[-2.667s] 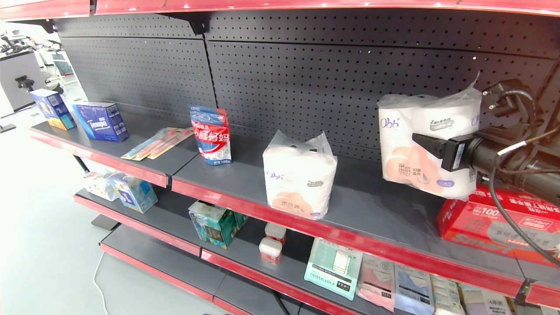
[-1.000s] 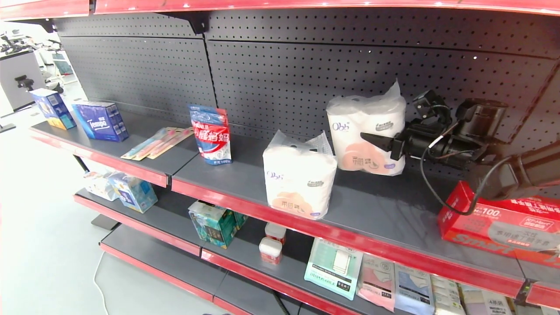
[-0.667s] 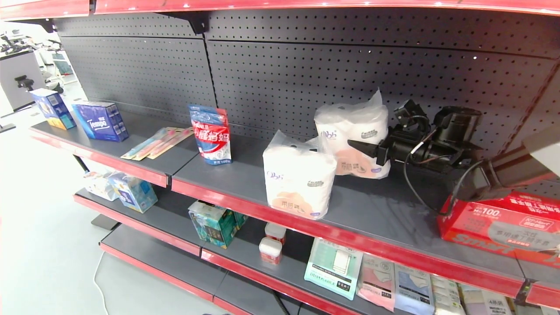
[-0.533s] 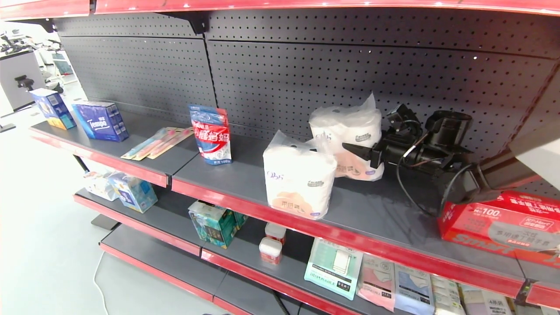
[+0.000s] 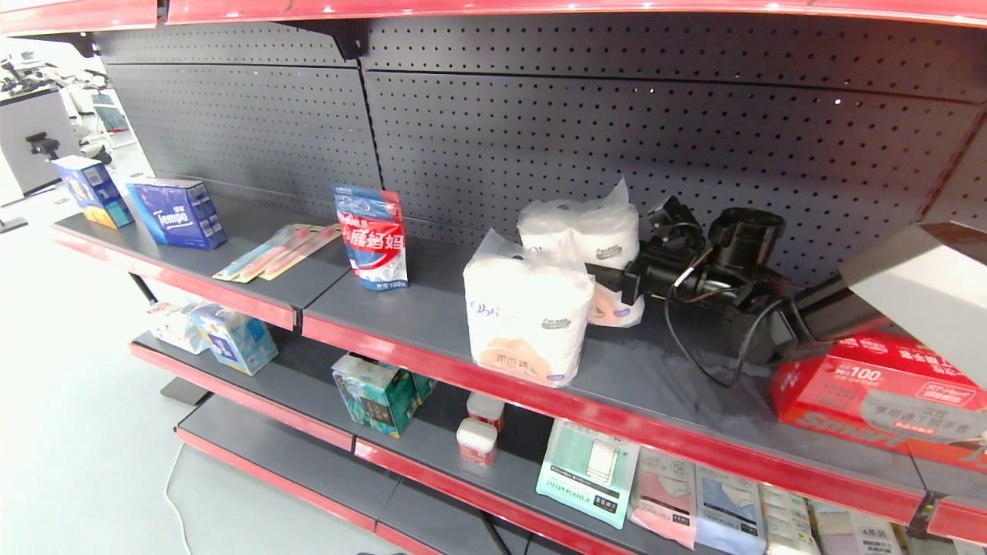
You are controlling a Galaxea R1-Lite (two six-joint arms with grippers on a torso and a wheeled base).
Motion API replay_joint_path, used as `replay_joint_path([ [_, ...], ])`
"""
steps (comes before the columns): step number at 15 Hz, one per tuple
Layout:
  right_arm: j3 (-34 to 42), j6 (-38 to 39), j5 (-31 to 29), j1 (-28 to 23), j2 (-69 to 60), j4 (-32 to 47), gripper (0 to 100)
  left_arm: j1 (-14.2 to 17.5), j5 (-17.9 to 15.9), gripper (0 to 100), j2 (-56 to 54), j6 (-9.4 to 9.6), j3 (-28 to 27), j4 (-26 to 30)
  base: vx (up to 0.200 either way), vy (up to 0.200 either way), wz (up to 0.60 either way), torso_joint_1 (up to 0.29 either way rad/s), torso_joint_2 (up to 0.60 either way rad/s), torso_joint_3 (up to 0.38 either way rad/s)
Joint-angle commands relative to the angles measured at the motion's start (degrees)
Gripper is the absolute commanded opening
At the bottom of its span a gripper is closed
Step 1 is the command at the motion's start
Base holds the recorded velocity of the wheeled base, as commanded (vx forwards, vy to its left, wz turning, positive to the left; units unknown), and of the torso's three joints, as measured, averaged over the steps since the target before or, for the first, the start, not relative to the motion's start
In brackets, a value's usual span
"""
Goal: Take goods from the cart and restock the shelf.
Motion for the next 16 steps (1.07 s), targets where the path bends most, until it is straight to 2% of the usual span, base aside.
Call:
replay_joint_path([
  [1,-1.2,0.8,-0.27,1.09,0.79,-0.09,0,0.02,-0.04,100,-0.02,0.02,0.0,0.0,0.0,0.0,0.0,0.0,0.0,0.0],
  [8,-3.84,5.64,-5.28,5.22,3.34,-0.97,0,0.02,-0.04,100,-0.02,0.02,0.0,0.0,0.0,0.0,0.0,0.0,0.0,0.0],
  [16,-5.33,3.53,-6.78,5.31,8.17,-1.24,0,0.02,0.04,100,-0.02,0.02,0.0,0.0,0.0,0.0,0.0,0.0,0.0,0.0],
])
